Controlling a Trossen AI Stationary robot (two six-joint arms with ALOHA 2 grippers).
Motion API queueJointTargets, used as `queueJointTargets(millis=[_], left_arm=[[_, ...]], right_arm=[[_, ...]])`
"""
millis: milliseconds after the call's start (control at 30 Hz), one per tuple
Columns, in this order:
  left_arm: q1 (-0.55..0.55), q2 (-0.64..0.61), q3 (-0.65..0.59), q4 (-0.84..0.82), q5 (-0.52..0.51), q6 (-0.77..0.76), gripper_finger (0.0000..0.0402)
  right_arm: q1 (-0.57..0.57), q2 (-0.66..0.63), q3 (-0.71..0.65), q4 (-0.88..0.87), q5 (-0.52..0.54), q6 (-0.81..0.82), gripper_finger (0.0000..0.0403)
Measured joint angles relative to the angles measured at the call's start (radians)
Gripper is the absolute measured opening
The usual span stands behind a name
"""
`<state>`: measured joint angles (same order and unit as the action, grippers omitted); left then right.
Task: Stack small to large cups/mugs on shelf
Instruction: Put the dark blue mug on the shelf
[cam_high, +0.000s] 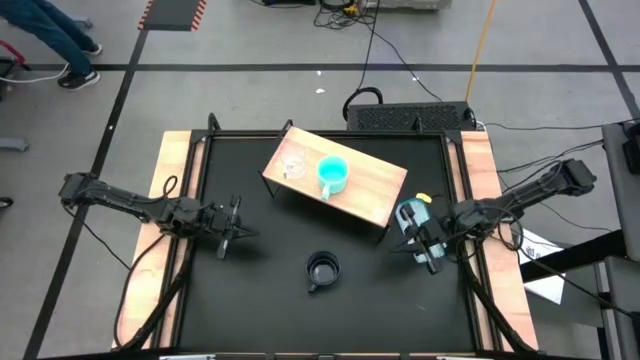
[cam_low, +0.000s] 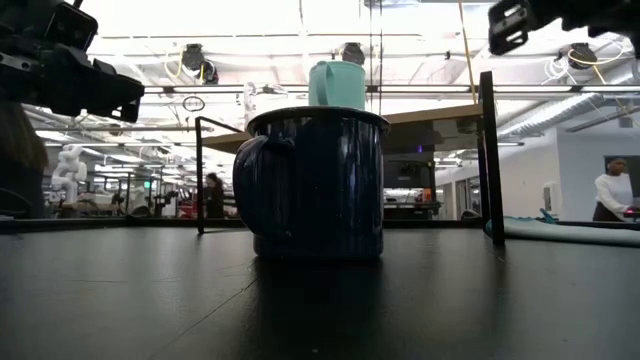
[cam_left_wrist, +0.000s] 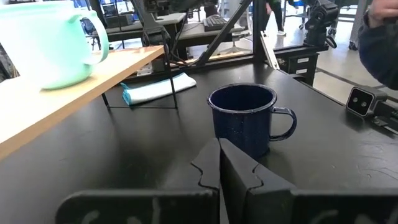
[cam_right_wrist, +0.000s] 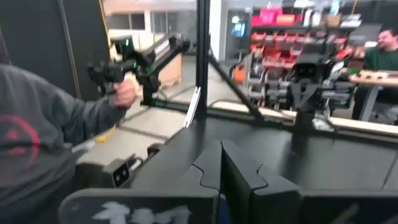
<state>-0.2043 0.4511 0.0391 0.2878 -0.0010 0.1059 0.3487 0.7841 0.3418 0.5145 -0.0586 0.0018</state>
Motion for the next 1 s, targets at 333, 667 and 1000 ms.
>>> queueJointTargets(millis=[333, 667, 1000], left_arm=[[0.000, 0.000, 0.000, -0.006, 0.004, 0.003, 0.0006], [0.000, 0.000, 0.000, -0.006, 0.004, -0.017, 0.0007], [0.000, 0.000, 0.000, -0.006, 0.004, -0.024, 0.0008]], right_arm=[[0.026, 0.231, 0.238, -0.087, 0.005, -0.021, 0.0000], [0.022, 0.315, 0.326, -0.079, 0.039, -0.003, 0.0000], [-0.013, 0.363, 0.326, 0.045, 0.040, 0.030, 0.0000]])
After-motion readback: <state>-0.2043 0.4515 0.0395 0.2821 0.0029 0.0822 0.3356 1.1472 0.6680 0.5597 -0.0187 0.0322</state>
